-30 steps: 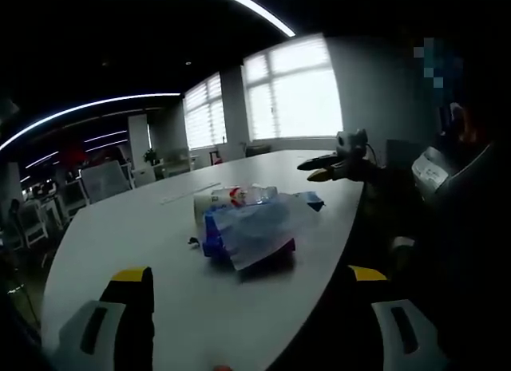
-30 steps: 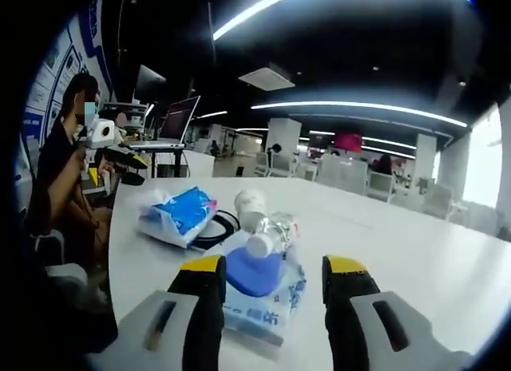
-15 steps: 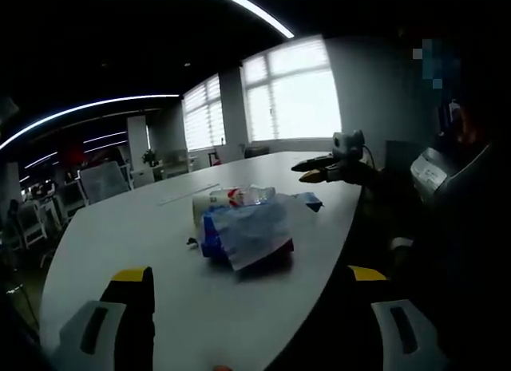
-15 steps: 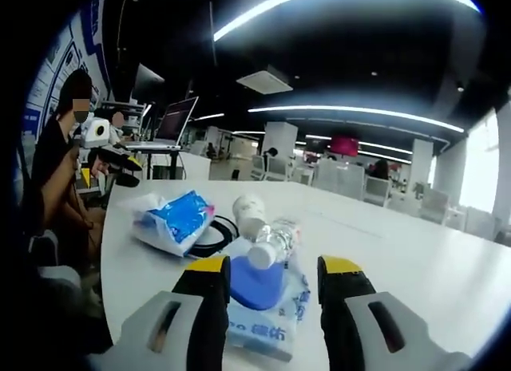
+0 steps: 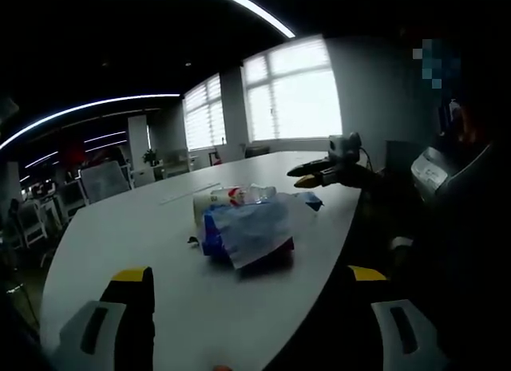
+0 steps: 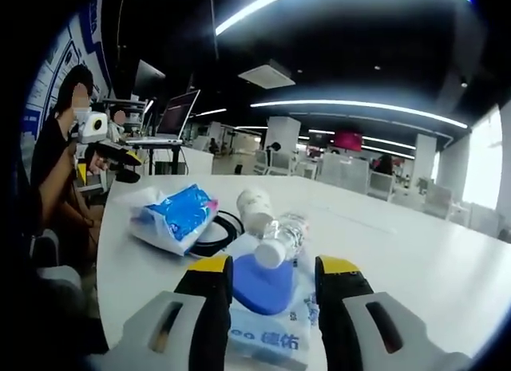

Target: Arrange the tabletop items into an orderly group along one side of the table until the central work area is clear of visible clutter.

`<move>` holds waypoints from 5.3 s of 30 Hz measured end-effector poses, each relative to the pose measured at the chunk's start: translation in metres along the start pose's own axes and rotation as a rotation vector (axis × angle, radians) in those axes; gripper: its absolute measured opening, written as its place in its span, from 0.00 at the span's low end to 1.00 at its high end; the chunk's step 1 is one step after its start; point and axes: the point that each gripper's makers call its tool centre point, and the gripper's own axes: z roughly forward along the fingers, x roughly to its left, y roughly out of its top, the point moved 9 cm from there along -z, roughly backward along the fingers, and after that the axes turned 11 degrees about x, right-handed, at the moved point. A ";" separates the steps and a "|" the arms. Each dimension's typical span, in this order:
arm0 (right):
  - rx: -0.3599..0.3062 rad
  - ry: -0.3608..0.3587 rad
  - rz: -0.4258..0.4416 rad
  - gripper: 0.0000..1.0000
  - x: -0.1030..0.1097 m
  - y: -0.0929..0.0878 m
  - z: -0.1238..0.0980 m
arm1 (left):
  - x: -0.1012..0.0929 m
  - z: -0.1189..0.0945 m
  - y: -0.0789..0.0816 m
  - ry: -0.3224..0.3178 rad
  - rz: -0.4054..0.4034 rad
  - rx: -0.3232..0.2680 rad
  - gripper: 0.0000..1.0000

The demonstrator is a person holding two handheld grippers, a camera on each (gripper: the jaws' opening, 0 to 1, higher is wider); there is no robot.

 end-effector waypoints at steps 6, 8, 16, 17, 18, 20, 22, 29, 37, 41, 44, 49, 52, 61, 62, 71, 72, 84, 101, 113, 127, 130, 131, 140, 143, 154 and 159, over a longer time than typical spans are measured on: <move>0.005 0.001 0.000 0.38 0.000 0.000 0.002 | 0.000 -0.001 -0.001 0.006 -0.006 -0.003 0.98; 0.008 -0.001 -0.004 0.38 0.000 0.000 0.003 | -0.001 0.000 -0.001 0.004 -0.006 -0.003 0.98; 0.015 -0.002 -0.002 0.36 0.000 0.001 0.008 | -0.002 0.001 -0.002 0.002 -0.007 -0.005 0.98; 0.018 -0.003 -0.005 0.36 0.000 0.001 0.009 | -0.002 0.001 -0.002 0.002 -0.007 -0.006 0.98; 0.020 -0.002 -0.006 0.36 0.000 0.001 0.011 | -0.002 0.001 -0.002 0.001 -0.007 -0.005 0.98; 0.023 -0.001 -0.010 0.36 0.001 0.002 0.013 | -0.002 0.001 -0.003 0.000 -0.008 -0.003 0.98; 0.026 -0.003 -0.016 0.35 0.002 0.003 0.016 | -0.001 0.001 -0.003 0.000 -0.010 -0.004 0.98; 0.032 -0.006 -0.014 0.33 0.002 0.002 0.019 | 0.001 -0.003 -0.004 0.004 -0.010 -0.003 0.98; 0.044 0.004 -0.012 0.32 0.006 0.001 0.026 | 0.001 -0.002 -0.005 0.003 -0.012 -0.005 0.98; 0.054 0.003 -0.014 0.32 0.005 0.000 0.028 | 0.001 -0.001 -0.007 0.001 -0.014 -0.002 0.98; 0.059 0.001 -0.015 0.31 0.004 0.000 0.030 | 0.002 -0.002 -0.006 0.004 -0.016 -0.006 0.98; 0.061 -0.009 -0.023 0.30 0.003 0.003 0.035 | 0.001 -0.001 -0.007 -0.002 -0.014 0.000 0.98; 0.061 0.004 -0.020 0.29 0.003 0.003 0.037 | 0.001 -0.002 -0.007 -0.002 -0.016 -0.003 0.98; 0.066 -0.005 -0.032 0.28 0.006 0.004 0.044 | 0.000 -0.002 -0.008 -0.003 -0.016 -0.001 0.97; 0.066 -0.007 -0.034 0.28 0.006 0.004 0.045 | -0.001 -0.002 -0.008 -0.003 -0.016 -0.002 0.97; 0.083 -0.032 -0.043 0.27 0.005 0.005 0.055 | 0.000 -0.001 -0.008 -0.002 -0.019 -0.003 0.97; 0.086 -0.035 -0.047 0.27 0.005 0.005 0.055 | 0.000 -0.001 -0.008 -0.001 -0.020 -0.005 0.97; 0.103 -0.042 -0.039 0.25 0.003 0.003 0.064 | 0.000 0.000 -0.010 -0.002 -0.025 0.000 0.97; 0.129 -0.063 -0.009 0.22 0.002 0.000 0.068 | 0.001 -0.001 -0.013 -0.005 -0.029 0.006 0.97; 0.128 -0.071 -0.002 0.21 0.001 0.002 0.067 | 0.001 -0.005 -0.012 0.003 -0.026 0.005 0.97; 0.088 -0.077 0.003 0.20 -0.005 0.016 0.062 | -0.001 -0.003 -0.013 -0.001 -0.027 0.008 0.97; 0.080 -0.079 0.005 0.20 -0.005 0.018 0.061 | -0.002 -0.004 -0.012 0.000 -0.025 0.011 0.97; 0.078 -0.079 0.004 0.20 -0.005 0.019 0.061 | -0.002 -0.004 -0.012 0.000 -0.025 0.011 0.97; 0.040 -0.098 0.011 0.20 -0.012 0.032 0.054 | -0.003 -0.003 -0.013 -0.002 -0.029 0.013 0.97; 0.052 -0.098 0.000 0.19 -0.015 0.030 0.056 | -0.005 -0.001 -0.013 -0.007 -0.025 0.015 0.97; 0.004 -0.102 -0.003 0.19 -0.018 0.046 0.049 | -0.005 -0.005 -0.012 0.000 -0.024 0.010 0.97; -0.012 -0.108 -0.012 0.19 -0.019 0.052 0.047 | -0.006 -0.007 -0.014 -0.001 -0.025 0.013 0.97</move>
